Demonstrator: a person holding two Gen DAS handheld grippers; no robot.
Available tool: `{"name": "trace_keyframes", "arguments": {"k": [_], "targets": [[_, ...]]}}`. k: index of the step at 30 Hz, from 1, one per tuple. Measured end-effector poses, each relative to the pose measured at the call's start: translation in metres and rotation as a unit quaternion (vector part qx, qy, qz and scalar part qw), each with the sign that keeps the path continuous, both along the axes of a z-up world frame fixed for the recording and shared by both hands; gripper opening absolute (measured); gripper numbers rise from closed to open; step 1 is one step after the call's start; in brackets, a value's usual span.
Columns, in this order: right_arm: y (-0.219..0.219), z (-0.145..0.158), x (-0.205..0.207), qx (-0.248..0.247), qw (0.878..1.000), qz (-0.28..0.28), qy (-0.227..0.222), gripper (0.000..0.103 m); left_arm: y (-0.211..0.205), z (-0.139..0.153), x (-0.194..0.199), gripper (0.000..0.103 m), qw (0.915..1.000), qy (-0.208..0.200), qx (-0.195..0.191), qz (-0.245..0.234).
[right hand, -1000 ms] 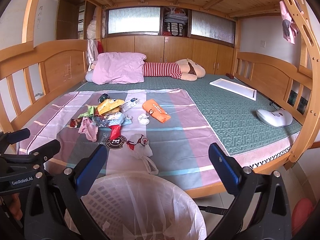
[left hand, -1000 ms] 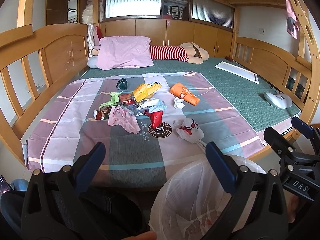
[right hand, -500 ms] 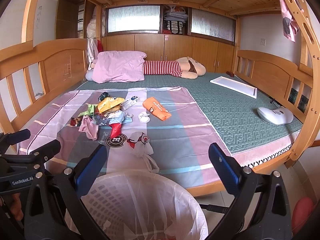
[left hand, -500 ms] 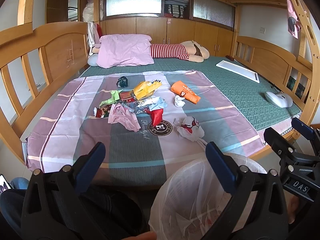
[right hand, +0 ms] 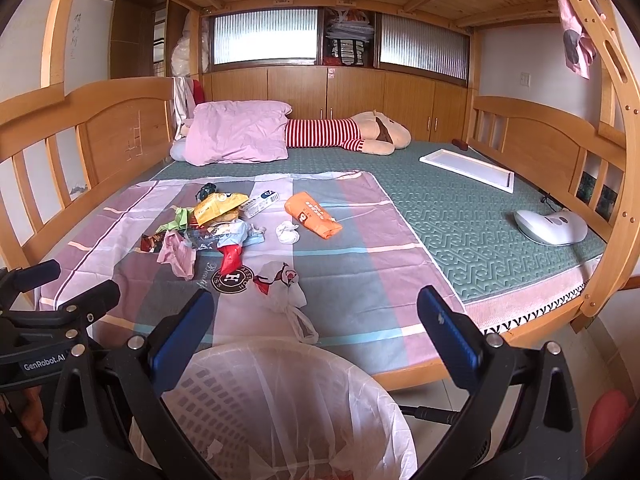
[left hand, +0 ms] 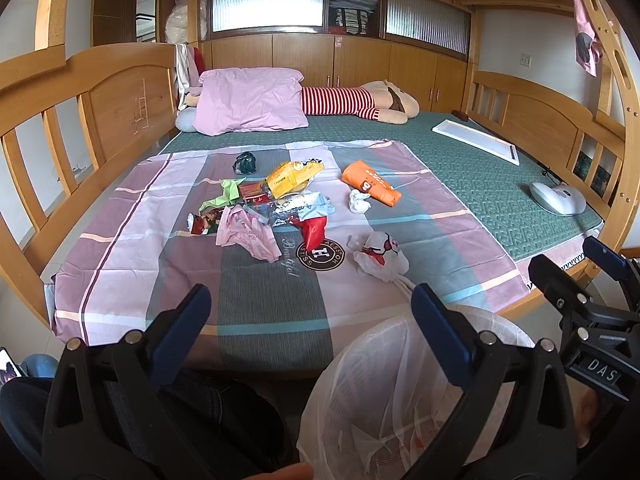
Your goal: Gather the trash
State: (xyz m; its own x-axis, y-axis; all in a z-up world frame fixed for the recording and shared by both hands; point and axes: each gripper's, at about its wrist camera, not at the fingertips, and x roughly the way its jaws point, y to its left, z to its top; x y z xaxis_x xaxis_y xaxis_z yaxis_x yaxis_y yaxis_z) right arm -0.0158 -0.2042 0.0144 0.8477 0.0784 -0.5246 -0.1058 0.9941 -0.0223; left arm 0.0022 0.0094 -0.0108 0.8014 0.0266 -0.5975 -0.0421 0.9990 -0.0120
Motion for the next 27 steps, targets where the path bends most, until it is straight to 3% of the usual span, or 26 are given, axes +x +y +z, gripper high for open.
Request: {"name": "trace_keyframes", "arguments": {"k": [27], "targets": [[-0.004,-0.003,0.005,-0.003,1.0,-0.01,0.006,0.1,0.005,-0.015,0.004,0.1,0.9998,0.018,-0.012,-0.003]]}}
